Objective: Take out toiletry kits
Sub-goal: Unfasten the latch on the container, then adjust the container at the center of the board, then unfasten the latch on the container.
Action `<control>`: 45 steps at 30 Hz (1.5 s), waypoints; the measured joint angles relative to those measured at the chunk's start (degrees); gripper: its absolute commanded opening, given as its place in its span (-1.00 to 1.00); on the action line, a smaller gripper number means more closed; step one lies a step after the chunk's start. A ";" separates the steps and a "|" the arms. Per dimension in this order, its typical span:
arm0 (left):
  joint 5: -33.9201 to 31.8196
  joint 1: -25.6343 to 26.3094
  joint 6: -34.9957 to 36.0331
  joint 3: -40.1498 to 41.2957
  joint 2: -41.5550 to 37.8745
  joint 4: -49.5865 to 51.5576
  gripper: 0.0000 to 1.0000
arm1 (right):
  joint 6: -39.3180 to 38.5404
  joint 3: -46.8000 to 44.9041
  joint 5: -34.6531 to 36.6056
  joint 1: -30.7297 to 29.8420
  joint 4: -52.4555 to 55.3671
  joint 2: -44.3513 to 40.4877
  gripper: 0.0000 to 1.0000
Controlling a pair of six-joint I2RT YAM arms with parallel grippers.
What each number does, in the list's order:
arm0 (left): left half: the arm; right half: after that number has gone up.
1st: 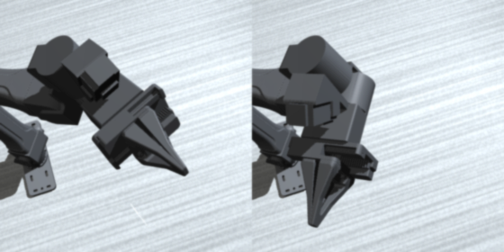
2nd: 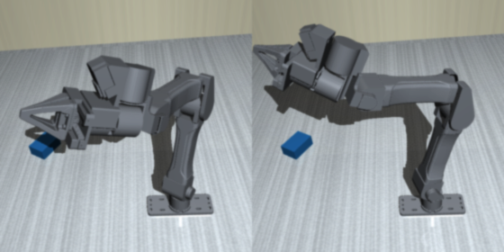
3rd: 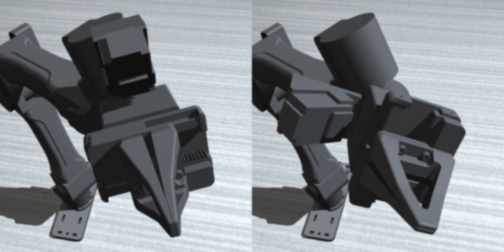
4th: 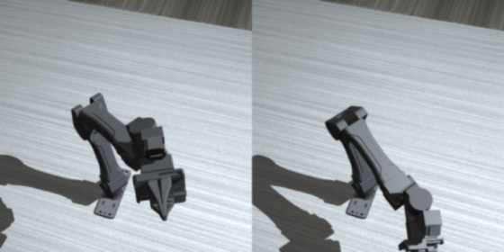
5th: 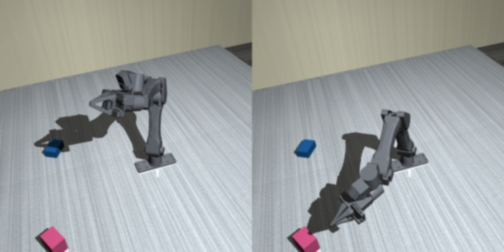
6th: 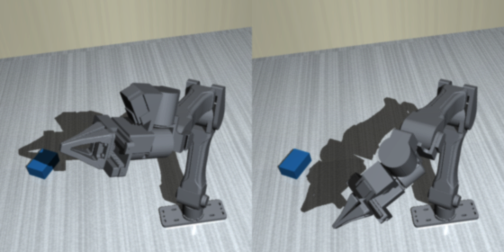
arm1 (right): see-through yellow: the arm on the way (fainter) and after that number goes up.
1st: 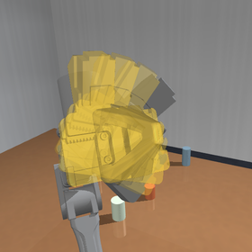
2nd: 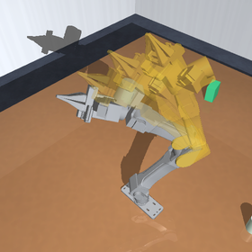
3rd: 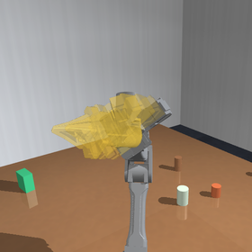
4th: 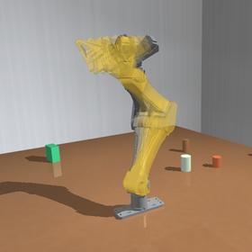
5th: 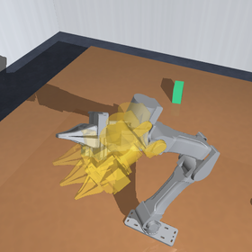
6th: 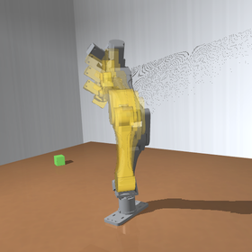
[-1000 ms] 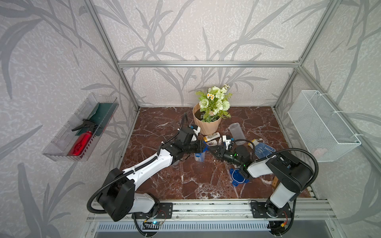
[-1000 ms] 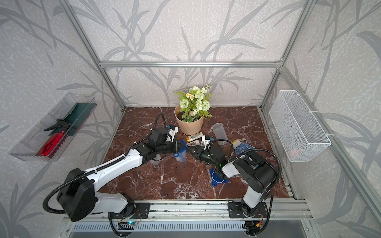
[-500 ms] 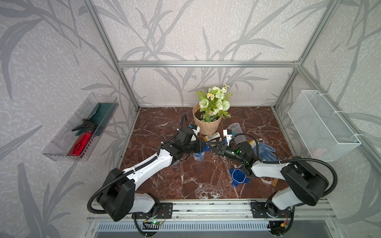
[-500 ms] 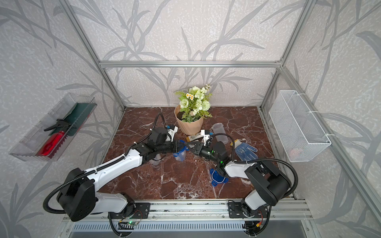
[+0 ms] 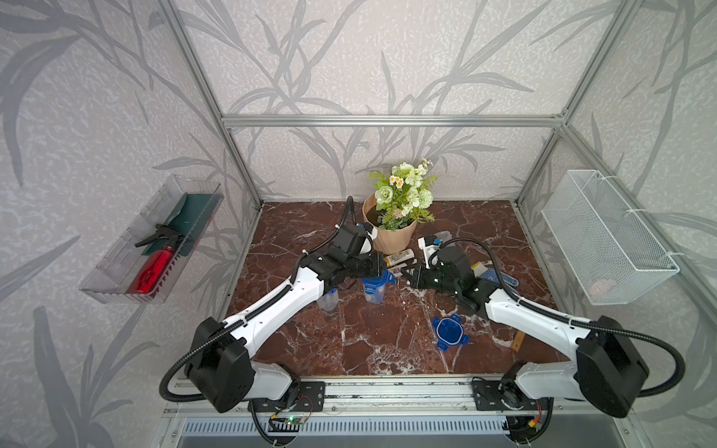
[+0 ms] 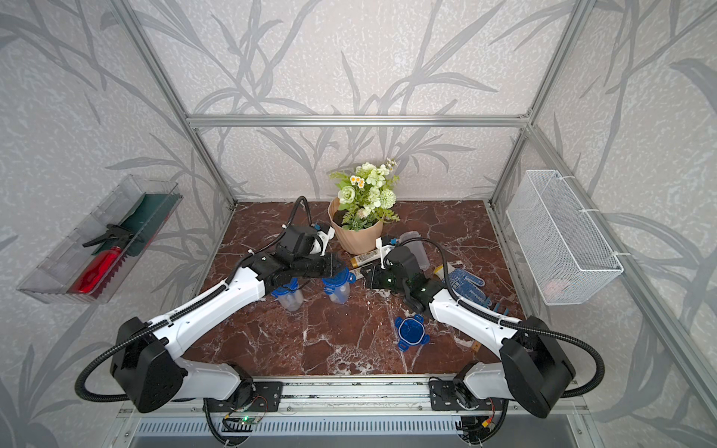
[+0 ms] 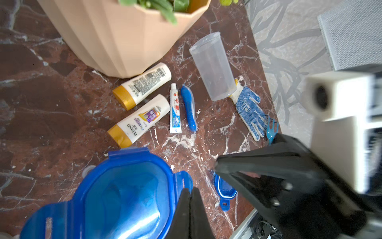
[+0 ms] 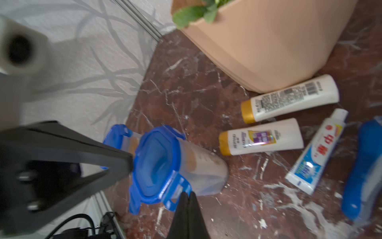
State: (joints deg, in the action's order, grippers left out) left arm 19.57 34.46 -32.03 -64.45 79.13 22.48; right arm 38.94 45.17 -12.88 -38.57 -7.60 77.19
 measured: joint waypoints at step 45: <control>-3.78 0.13 2.05 5.07 -5.29 5.44 -1.00 | 1.07 -2.16 -1.73 -8.55 -0.02 2.82 -0.30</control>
State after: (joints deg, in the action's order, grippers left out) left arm 15.79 34.59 -29.98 -59.37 73.84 27.92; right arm 40.01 43.00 -14.61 -47.11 -7.62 80.01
